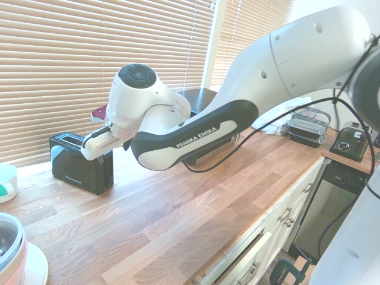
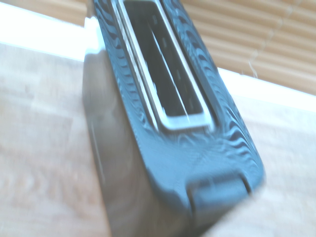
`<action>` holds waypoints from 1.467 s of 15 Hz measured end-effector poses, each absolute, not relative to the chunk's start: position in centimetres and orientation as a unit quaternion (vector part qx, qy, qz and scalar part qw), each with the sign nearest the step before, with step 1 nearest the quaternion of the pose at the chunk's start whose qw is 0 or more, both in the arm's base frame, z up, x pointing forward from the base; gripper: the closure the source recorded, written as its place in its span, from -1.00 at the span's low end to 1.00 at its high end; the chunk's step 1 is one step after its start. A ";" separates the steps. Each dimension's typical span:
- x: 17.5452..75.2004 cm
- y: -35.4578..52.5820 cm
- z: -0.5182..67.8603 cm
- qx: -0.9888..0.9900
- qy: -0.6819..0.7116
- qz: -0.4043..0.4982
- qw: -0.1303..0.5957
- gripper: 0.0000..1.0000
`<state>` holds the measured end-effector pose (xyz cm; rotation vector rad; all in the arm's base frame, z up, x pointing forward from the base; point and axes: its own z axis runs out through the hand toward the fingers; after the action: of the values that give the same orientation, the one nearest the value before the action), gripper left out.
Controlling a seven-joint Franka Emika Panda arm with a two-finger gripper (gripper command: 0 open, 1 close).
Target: Press the toaster
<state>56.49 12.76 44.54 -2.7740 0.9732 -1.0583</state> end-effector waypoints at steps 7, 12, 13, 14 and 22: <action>59.0 11.5 44.8 -0.876 0.328 -0.354 0.018 1.00; 59.1 11.3 45.0 -0.875 0.328 -0.357 0.024 1.00; 59.1 11.3 45.0 -0.875 0.327 -0.356 0.026 1.00; 59.2 11.3 45.1 -0.876 0.326 -0.354 0.030 1.00; 59.3 10.4 44.9 -0.891 0.317 -0.321 0.057 1.00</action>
<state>59.30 10.39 44.90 -2.7016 0.9625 -0.9728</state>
